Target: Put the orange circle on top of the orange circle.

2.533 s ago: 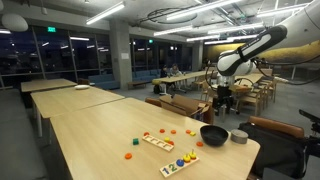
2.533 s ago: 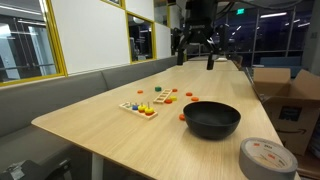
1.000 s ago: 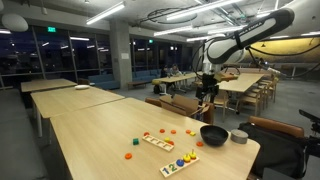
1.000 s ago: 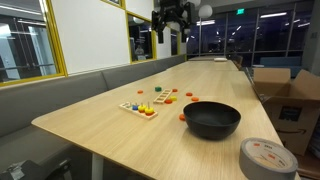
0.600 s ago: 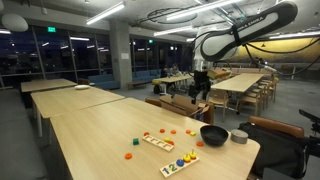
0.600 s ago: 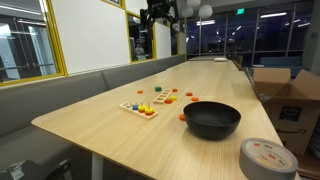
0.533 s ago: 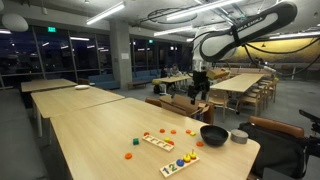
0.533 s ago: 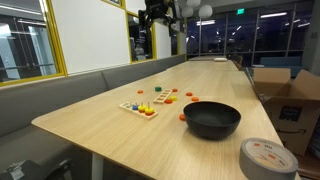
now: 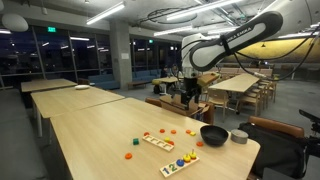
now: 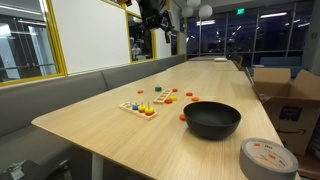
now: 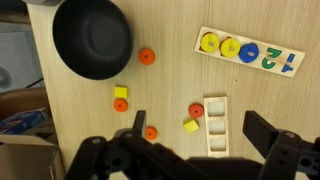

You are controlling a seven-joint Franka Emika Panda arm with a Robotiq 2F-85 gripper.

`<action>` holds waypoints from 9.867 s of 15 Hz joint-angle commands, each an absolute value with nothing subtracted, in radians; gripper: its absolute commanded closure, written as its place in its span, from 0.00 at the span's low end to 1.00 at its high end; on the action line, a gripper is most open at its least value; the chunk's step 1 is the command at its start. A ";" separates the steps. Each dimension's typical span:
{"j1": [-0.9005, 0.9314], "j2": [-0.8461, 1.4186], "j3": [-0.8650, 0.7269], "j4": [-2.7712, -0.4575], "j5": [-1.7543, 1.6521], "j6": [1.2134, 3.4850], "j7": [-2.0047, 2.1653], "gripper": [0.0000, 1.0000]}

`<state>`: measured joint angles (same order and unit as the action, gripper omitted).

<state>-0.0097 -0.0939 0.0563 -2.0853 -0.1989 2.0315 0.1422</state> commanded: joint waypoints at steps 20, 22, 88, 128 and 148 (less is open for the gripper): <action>-0.003 0.305 -0.018 -1.973 -0.289 2.350 0.071 0.00; -0.010 0.340 -0.027 -1.957 -0.277 2.355 0.059 0.00; -0.159 0.401 -0.066 -2.184 0.161 2.547 -0.008 0.00; -0.115 0.203 -0.166 -2.367 0.020 2.629 0.122 0.77; -0.028 -0.098 -0.004 -2.370 -0.197 2.396 0.283 0.78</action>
